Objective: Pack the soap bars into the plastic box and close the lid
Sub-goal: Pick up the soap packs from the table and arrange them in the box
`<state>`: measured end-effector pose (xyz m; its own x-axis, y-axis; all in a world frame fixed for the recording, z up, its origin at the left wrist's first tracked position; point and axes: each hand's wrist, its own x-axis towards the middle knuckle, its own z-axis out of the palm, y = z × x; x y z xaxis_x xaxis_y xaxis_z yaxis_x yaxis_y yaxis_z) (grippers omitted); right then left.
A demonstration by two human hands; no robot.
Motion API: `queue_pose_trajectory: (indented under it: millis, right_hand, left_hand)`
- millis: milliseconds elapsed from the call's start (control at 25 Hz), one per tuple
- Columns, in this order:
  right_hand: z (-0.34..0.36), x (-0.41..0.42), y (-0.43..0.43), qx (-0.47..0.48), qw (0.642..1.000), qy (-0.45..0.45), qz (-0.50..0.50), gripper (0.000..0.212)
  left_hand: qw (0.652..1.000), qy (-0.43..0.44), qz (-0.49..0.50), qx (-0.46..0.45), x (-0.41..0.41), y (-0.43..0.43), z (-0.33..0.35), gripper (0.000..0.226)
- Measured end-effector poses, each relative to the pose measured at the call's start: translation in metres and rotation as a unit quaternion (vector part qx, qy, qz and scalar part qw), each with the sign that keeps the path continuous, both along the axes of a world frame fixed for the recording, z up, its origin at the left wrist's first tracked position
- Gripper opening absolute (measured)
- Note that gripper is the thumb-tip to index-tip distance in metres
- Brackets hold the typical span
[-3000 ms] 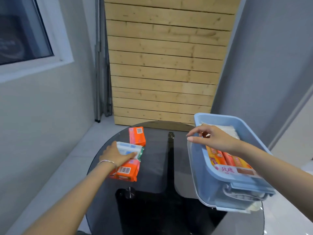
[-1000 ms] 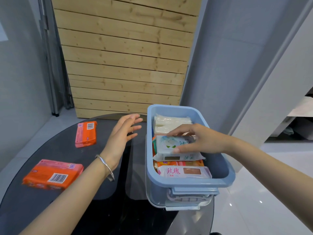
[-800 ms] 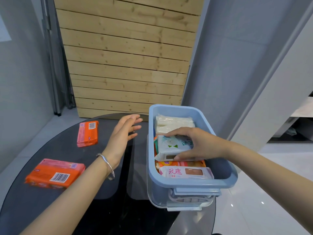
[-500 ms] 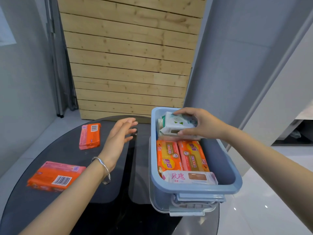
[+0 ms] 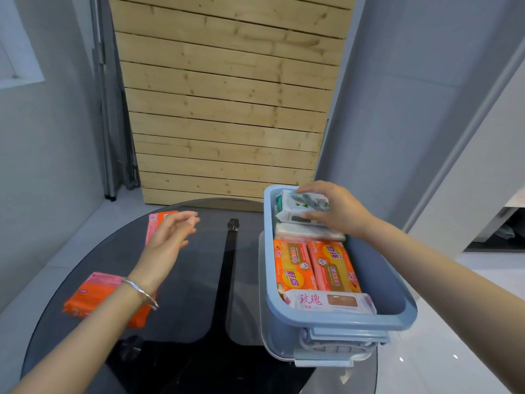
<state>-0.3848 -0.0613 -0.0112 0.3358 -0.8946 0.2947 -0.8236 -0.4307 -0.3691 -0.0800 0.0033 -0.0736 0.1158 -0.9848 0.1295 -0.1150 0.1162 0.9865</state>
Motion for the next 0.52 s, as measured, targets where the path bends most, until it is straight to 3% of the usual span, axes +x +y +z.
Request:
queue_pose_trajectory:
  millis: [160,240,320,360,440,520]
  right_hand:
    - [0.024,0.04,0.019,0.024,0.99,-0.137,0.035,0.028]
    - [0.029,0.074,0.025,0.04,0.986,-0.144,0.071,0.027]
    - [0.028,0.111,0.026,0.06,0.986,-0.122,0.094,0.027]
    - [0.026,0.128,0.025,0.074,0.986,-0.115,0.094,0.027]
    - [0.018,0.159,0.018,0.116,0.982,-0.122,0.084,0.027]
    - [0.007,0.188,0.012,0.185,0.971,-0.134,0.077,0.028]
  left_hand:
    - [0.979,-0.199,-0.047,0.017,0.067,0.017,-0.009,0.028]
    - [0.933,-0.35,-0.069,0.046,0.102,0.025,-0.019,0.046]
    - [0.855,-0.5,-0.098,0.093,0.132,0.031,-0.033,0.068]
    - [0.825,-0.54,-0.115,0.123,0.143,0.034,-0.041,0.081]
    - [0.807,-0.55,-0.146,0.157,0.158,0.039,-0.055,0.102]
    - [0.787,-0.582,-0.158,0.128,0.163,0.039,-0.066,0.115]
